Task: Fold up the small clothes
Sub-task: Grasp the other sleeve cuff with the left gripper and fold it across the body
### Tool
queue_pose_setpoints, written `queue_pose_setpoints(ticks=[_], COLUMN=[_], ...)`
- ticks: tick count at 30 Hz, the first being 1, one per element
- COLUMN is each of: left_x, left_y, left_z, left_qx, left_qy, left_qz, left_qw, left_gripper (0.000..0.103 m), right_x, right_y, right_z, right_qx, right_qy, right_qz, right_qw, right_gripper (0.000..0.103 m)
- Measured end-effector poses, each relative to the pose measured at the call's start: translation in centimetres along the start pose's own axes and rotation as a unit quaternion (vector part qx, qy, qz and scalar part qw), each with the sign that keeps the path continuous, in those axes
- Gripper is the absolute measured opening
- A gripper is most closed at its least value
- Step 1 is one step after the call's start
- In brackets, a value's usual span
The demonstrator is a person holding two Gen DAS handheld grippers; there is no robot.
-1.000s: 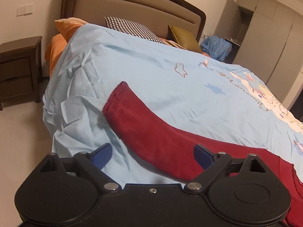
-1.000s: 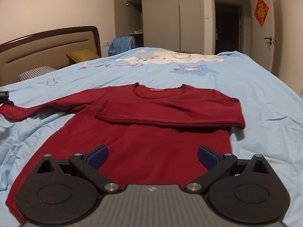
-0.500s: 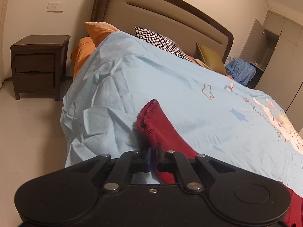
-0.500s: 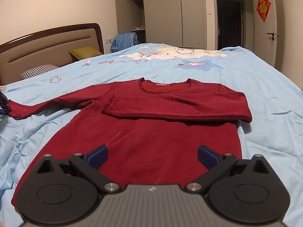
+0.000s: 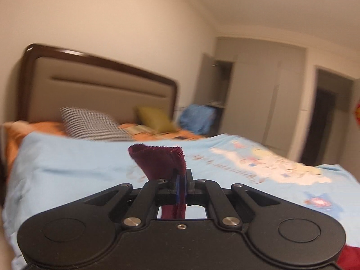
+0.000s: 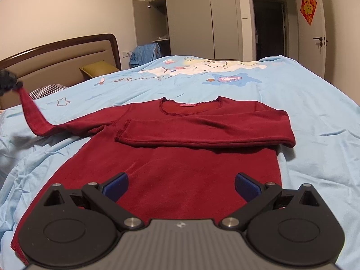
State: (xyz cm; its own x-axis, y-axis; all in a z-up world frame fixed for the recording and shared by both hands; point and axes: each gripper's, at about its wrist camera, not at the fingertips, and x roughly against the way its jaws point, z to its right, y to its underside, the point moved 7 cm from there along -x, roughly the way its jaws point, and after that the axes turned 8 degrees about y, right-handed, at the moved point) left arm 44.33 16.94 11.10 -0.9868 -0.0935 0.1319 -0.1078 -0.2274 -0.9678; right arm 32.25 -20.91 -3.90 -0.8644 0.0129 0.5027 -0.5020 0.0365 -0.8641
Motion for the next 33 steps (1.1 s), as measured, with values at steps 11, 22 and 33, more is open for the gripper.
queue_pose_setpoints(ticks=[11,22,33], left_x=[-1.3,-3.4,-3.4], left_y=[1.2,15.5,23.1], left_z=[21.0,31.6,34.7], left_qx=[-0.077,-0.09,-0.122], left_qy=[0.204,0.287,0.321], left_qz=[-0.022,-0.144,-0.217], left_qw=[0.9756,0.9427,0.9138], left_gripper=[0.003,0.003,0.004], right_x=[0.6,1.9,2.4], right_y=[-0.1,0.7,2.4], right_z=[4.8,10.5,13.0], right_qx=[-0.021,-0.038,-0.057], right_qy=[0.035,0.087,0.109], right_qz=[0.01,0.009,-0.005], right_qw=[0.999,0.995,0.992], right_gripper=[0.103,0.103,0.103])
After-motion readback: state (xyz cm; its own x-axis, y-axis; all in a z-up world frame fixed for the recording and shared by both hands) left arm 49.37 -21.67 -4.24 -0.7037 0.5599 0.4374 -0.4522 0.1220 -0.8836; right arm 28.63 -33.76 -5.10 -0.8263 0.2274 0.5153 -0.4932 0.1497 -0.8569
